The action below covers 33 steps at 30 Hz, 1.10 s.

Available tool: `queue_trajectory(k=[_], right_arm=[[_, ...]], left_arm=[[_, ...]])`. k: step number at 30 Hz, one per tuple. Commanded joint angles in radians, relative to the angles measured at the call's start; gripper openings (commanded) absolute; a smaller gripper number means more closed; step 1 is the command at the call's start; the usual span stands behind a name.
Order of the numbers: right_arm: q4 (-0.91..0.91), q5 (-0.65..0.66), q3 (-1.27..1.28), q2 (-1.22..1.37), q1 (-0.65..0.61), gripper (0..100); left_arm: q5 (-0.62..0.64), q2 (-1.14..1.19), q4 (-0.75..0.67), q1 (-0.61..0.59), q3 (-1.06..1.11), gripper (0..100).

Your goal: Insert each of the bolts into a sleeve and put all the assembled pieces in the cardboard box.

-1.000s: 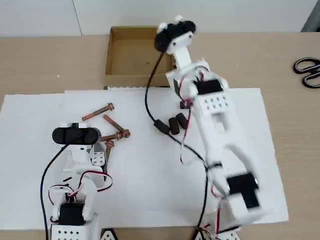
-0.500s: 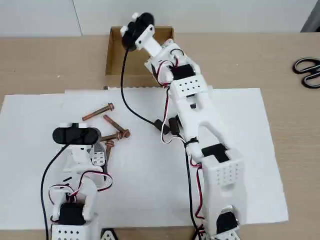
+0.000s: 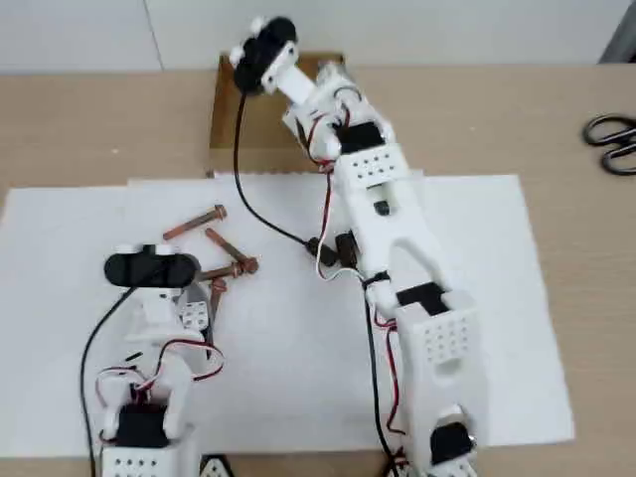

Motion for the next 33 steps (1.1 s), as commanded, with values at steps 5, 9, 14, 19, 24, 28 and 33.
queue_trajectory(k=[5,9,14,19,24,28,33], right_arm=[[0.298,0.006,-0.08,-0.154,-0.002,0.0],[0.466,0.006,-0.083,-0.216,-0.001,0.4],[0.674,0.005,-0.083,-0.274,-0.005,0.4],[0.869,-0.064,-0.083,-0.314,-0.007,0.4],[1.013,-0.213,-0.074,-0.314,-0.005,0.4],[1.007,-0.233,-0.017,-0.312,-0.013,0.9],[1.01,-0.236,0.072,-0.312,-0.036,11.3]], left_arm=[[-0.003,-0.008,-0.023,-0.003,-0.007,1],[-0.003,-0.008,-0.023,-0.003,-0.007,1],[-0.003,-0.008,-0.023,-0.003,-0.007,1],[-0.003,-0.008,-0.023,-0.003,-0.007,1],[-0.003,-0.008,-0.023,-0.003,-0.007,1],[-0.003,-0.008,-0.023,-0.003,-0.007,1],[-0.003,-0.008,-0.023,-0.003,-0.007,1]])
